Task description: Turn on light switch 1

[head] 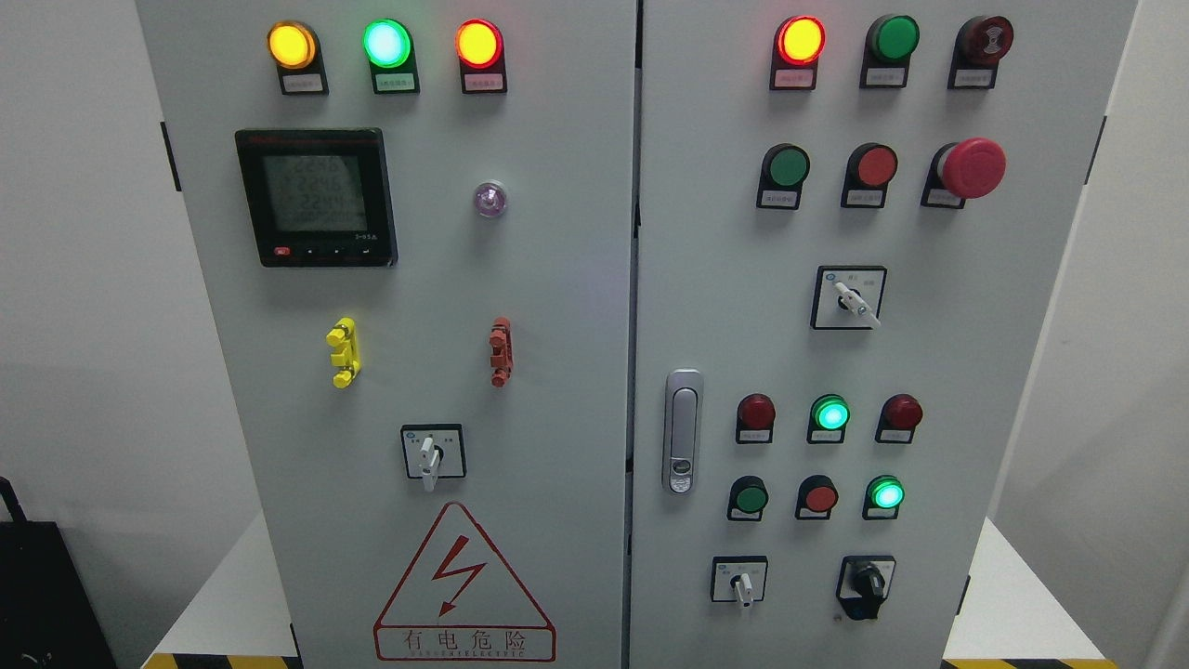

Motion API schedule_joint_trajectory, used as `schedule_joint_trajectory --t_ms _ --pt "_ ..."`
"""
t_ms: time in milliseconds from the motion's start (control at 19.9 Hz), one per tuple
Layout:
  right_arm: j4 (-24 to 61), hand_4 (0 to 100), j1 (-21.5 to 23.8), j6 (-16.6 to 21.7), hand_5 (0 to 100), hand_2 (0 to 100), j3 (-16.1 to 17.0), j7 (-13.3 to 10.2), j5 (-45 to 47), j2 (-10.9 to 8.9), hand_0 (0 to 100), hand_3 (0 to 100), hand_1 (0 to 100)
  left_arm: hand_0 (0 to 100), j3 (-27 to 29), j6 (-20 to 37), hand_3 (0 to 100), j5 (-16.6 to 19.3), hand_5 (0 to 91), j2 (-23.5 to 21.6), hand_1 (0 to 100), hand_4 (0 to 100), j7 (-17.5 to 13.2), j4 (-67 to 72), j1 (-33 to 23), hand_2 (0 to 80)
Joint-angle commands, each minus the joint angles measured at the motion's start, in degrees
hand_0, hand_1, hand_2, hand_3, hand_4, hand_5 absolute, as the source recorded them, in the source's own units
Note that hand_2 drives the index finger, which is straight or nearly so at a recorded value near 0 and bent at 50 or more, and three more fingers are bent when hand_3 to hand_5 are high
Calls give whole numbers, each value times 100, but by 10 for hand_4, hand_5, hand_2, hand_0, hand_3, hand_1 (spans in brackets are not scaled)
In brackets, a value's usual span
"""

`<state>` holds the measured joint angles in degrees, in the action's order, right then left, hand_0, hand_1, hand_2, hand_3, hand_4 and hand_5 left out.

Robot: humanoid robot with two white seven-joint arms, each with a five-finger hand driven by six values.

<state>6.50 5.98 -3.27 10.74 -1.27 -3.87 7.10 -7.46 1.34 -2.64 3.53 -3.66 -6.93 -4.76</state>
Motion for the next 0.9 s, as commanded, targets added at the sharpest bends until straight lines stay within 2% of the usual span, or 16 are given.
schedule_joint_trajectory --t_ms 0,401,852 --pt "0 0 0 2 0 0 -2 4 0 2 0 0 0 325 25 -3 0 -8 0 -10 83 19 6 -27 1 0" --pt "0 0 0 2 0 0 -2 4 0 2 0 0 0 326 8 -11 0 9 0 -28 79 20 15 -281 -34 0" --pt "0 0 0 2 0 0 -2 4 0 -7 0 0 0 315 17 6 0 185 0 -317 83 51 67 -2223 -806 0"
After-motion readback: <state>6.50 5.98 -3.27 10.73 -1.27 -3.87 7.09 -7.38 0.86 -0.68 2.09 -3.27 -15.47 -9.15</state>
